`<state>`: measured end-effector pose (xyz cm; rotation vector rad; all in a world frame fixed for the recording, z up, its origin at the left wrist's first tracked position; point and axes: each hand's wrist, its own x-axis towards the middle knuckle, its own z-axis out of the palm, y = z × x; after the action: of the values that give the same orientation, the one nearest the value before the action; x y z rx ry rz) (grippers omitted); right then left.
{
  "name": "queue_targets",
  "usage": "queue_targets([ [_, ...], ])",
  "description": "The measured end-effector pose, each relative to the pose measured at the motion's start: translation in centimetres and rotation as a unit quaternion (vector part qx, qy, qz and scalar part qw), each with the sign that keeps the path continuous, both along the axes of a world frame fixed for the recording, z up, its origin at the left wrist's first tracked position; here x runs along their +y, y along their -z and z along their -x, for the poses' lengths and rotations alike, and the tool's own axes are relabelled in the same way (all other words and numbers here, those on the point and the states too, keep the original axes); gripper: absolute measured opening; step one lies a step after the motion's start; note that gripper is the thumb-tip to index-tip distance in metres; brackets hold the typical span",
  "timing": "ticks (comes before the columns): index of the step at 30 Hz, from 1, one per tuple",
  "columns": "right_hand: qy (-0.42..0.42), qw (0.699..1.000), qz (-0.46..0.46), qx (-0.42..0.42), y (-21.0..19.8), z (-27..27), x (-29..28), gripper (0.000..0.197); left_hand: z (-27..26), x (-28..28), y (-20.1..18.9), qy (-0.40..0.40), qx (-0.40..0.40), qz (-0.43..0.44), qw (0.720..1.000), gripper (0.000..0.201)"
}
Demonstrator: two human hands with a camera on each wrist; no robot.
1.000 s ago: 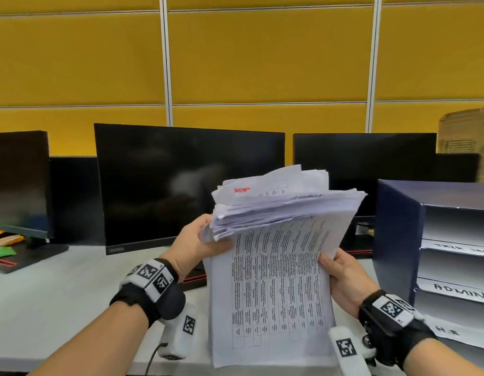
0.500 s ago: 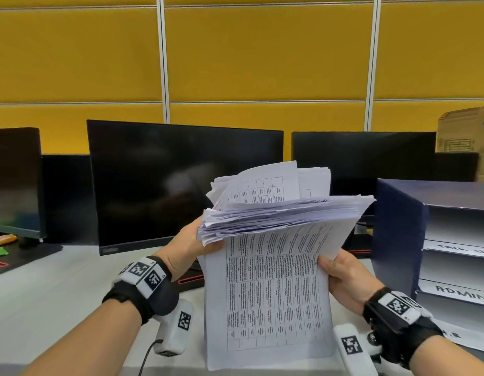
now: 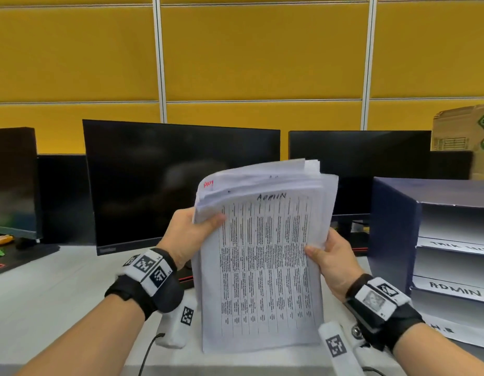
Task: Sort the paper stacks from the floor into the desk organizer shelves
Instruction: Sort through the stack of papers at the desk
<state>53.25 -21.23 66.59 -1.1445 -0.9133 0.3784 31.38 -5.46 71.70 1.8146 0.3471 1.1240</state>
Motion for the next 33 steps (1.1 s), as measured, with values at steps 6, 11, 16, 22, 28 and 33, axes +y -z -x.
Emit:
queue_targets([
  [6,0.069,0.994,-0.069,-0.052,-3.0,3.2,0.0,0.035,-0.6,-2.9,-2.6,-0.06,-0.167,-0.018,0.984,0.007],
  [11,0.033,0.998,-0.007,-0.055,-2.6,3.6,-0.3,0.036,0.1,-3.4,-0.7,-0.054,-0.129,0.038,0.989,0.011],
  [16,-0.007,0.998,0.037,-0.046,-1.0,2.6,-1.1,0.036,1.9,-2.5,0.8,-0.034,-0.094,0.083,0.992,0.033],
  [22,-0.067,0.996,0.028,-0.06,-1.5,1.8,-1.3,0.053,2.5,-2.1,0.2,0.013,-0.046,0.032,0.998,0.043],
  [28,-0.125,0.988,0.046,-0.074,-1.6,1.7,-0.9,0.068,2.1,-2.1,0.7,0.018,-0.053,0.038,0.998,0.045],
  [33,-0.156,0.987,0.003,-0.039,-1.7,1.2,-0.8,0.051,1.8,-1.7,0.6,-0.006,-0.056,0.025,0.998,0.061],
])
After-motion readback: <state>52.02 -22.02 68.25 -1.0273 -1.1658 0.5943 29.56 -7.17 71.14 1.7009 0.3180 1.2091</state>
